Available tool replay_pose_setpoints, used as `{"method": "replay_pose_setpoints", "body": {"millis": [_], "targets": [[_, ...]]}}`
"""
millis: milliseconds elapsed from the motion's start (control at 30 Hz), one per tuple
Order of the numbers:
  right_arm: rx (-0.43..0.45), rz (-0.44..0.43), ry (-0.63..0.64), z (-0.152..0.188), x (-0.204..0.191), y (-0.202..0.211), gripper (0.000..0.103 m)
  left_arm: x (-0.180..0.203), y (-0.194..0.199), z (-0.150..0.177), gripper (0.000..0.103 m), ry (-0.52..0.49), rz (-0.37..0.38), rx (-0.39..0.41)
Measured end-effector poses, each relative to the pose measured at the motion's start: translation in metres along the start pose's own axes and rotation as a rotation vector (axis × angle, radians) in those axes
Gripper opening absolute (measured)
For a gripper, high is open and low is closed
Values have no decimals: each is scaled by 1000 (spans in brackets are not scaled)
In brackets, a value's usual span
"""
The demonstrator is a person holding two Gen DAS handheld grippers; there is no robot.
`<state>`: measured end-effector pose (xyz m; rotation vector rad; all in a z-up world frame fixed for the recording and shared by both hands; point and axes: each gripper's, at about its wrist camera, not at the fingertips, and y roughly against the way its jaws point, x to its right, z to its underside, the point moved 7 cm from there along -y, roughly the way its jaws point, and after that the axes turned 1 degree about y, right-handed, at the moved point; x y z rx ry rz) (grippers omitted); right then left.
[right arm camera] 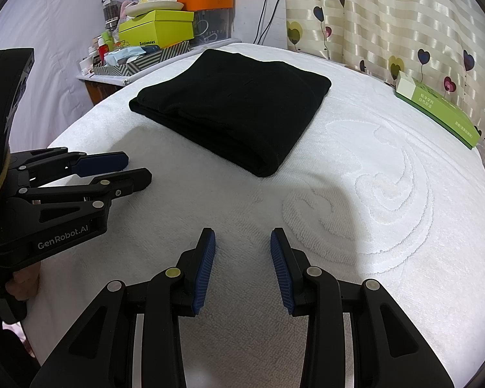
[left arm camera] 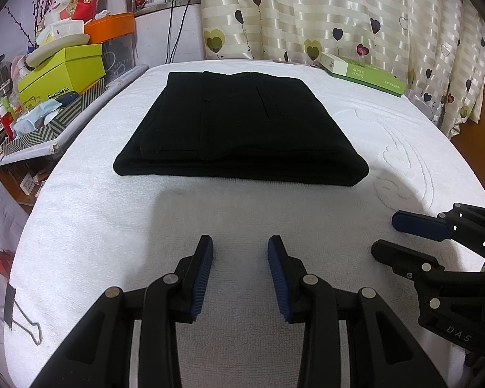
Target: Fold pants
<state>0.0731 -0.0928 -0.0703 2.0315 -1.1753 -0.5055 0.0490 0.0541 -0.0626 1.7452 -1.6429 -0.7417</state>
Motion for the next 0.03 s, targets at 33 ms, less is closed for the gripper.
{"method": "replay_pose_setpoints", "body": {"millis": [33], "targets": [[0,0,0,0,0,0,37,0,0,0,38,0,1,0]]}}
